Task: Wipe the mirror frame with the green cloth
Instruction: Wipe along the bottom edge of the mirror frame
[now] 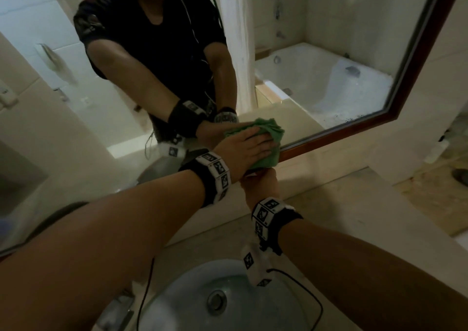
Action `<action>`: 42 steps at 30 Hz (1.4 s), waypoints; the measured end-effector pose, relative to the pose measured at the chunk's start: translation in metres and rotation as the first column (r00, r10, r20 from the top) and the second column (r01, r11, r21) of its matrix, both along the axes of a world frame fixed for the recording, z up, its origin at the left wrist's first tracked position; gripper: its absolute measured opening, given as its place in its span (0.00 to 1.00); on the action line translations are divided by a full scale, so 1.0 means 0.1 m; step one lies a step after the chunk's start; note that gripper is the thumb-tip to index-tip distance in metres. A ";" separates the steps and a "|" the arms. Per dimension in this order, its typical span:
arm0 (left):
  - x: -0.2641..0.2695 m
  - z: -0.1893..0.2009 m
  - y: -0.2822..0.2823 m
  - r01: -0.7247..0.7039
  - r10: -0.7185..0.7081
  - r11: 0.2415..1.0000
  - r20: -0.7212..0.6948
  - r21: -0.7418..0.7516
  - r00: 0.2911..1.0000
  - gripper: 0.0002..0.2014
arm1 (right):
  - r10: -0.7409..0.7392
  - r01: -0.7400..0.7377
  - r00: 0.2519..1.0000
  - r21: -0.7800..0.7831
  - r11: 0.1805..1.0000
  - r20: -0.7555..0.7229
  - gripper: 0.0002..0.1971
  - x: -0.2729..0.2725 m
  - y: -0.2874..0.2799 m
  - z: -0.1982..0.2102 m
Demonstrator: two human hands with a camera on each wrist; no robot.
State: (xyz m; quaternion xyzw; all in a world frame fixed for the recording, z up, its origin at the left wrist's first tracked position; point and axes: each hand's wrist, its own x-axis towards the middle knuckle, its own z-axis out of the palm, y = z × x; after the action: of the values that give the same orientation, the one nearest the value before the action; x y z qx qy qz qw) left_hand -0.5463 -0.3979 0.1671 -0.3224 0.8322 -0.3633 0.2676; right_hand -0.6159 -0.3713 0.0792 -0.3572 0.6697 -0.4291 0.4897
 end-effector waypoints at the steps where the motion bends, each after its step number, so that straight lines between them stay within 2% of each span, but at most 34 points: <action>1: -0.03 -0.01 -0.01 0.008 -0.009 1.000 -0.034 -0.018 0.999 0.29 | 0.003 -0.003 1.000 0.009 1.000 -0.001 0.23 -0.01 0.00 0.00; 6: 0.00 0.15 -0.08 0.043 -0.045 0.995 -0.023 -0.085 0.999 0.31 | -0.002 0.002 1.000 -0.001 1.000 -0.014 0.22 -0.04 0.02 -0.01; 8: 0.12 0.26 -0.05 0.077 -0.089 0.988 -0.078 -0.136 0.993 0.31 | 0.010 -0.010 1.000 -0.009 1.000 -0.019 0.21 -0.05 0.02 -0.03; 12: 0.58 0.35 0.11 0.110 -0.141 0.981 -0.195 -0.163 0.971 0.29 | 0.022 -0.022 1.000 -0.001 1.000 0.003 0.19 -0.06 0.00 -0.03; 17: 1.10 0.20 0.37 0.060 -0.086 0.991 -0.229 -0.122 0.970 0.27 | 0.051 -0.051 0.998 0.000 0.999 -0.024 0.17 -0.10 -0.05 -0.04; 20: 1.02 0.06 0.37 -0.001 -0.039 0.985 -0.226 -0.174 0.973 0.27 | 0.074 -0.075 0.995 -0.012 0.997 -0.071 0.17 -0.22 -0.11 -0.03; 23: 0.72 0.07 0.30 -0.018 -0.054 0.967 -0.273 -0.253 0.961 0.29 | 0.047 -0.049 0.996 -0.029 0.998 -0.072 0.18 -0.37 -0.20 0.03; 27: 0.31 0.31 0.17 -0.077 -0.091 0.920 -0.402 -0.383 0.911 0.35 | 0.046 -0.048 0.994 -0.020 0.999 -0.096 0.17 -0.52 -0.23 0.02; 29: 0.22 0.43 0.14 -0.143 -0.104 0.893 -0.505 -0.427 0.857 0.36 | 0.056 -0.058 0.992 -0.016 0.998 -0.109 0.16 -0.54 -0.22 0.02; 32: 0.20 0.53 0.12 -0.237 -0.141 0.844 -0.626 -0.481 0.767 0.36 | 0.070 -0.071 0.988 0.000 0.997 -0.136 0.17 -0.53 -0.22 0.05; 37: 0.35 0.52 0.13 -0.335 -0.130 0.815 -0.712 -0.474 0.690 0.36 | 0.087 -0.086 0.976 0.016 0.996 -0.197 0.20 -0.49 -0.19 0.13; 39: 0.43 0.40 0.16 -0.305 -0.119 0.830 -0.684 -0.466 0.720 0.36 | 0.103 -0.101 0.972 0.021 0.995 -0.212 0.18 -0.47 -0.18 0.14; 42: 0.48 0.12 0.16 -0.178 -0.122 0.891 -0.598 -0.417 0.792 0.36 | 0.075 -0.074 0.977 0.012 0.997 -0.201 0.17 -0.46 -0.19 0.12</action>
State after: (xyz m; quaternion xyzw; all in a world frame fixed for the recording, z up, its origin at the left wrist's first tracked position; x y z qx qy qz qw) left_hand -0.4980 -0.3814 0.1786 -0.4876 0.7605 -0.4190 -0.0917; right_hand -0.6621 -0.3906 0.0909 -0.4224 0.7030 -0.3705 0.4361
